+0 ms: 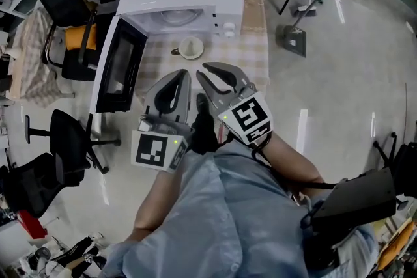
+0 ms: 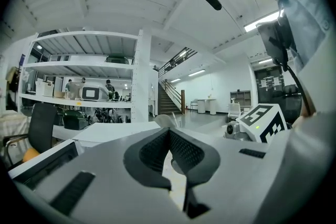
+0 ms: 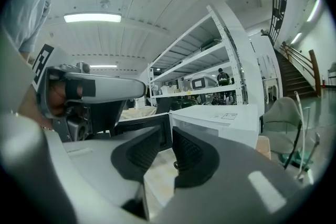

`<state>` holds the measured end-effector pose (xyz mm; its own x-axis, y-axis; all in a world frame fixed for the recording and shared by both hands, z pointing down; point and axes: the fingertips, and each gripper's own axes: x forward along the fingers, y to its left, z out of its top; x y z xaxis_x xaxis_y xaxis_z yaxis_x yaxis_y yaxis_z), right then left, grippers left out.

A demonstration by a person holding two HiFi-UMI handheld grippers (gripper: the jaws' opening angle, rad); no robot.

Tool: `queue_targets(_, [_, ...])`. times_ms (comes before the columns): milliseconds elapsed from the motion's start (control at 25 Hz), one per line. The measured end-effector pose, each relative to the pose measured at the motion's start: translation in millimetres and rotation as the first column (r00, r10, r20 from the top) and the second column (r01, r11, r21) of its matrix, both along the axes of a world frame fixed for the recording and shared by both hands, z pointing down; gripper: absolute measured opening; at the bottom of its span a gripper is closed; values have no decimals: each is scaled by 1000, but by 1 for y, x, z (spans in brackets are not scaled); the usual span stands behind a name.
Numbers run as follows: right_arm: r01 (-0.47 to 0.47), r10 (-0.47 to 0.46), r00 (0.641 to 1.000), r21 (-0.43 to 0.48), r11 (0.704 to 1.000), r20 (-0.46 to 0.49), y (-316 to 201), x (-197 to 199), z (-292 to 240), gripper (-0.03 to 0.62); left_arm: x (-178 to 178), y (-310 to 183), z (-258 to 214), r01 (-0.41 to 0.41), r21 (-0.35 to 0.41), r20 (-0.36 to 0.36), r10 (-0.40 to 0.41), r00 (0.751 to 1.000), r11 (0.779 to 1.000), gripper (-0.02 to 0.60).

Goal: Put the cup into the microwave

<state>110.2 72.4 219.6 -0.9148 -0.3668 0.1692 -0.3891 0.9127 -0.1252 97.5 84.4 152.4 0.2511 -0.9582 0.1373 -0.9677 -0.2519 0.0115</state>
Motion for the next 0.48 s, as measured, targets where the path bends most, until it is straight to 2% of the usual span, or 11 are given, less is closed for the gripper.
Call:
queue_targets(80, [14, -14, 1000, 1, 1000, -18, -8, -5, 7, 67, -4, -8, 5, 7, 5, -12, -7, 1000, 1000, 5])
queue_targets(160, [26, -26, 999, -6, 1000, -35, -17, -12, 16, 142, -11, -16, 11, 11, 4, -21, -11, 1000, 1000, 5])
queue_targets(360, [83, -88, 990, -52, 995, -106, -29, -34, 50, 262, -35, -36, 35, 32, -30, -72, -35, 997, 999, 5])
queue_targets(480, [90, -98, 983, -55, 994, -155, -44, -52, 73, 302, -53, -54, 47, 31, -35, -98, -34, 995, 999, 5])
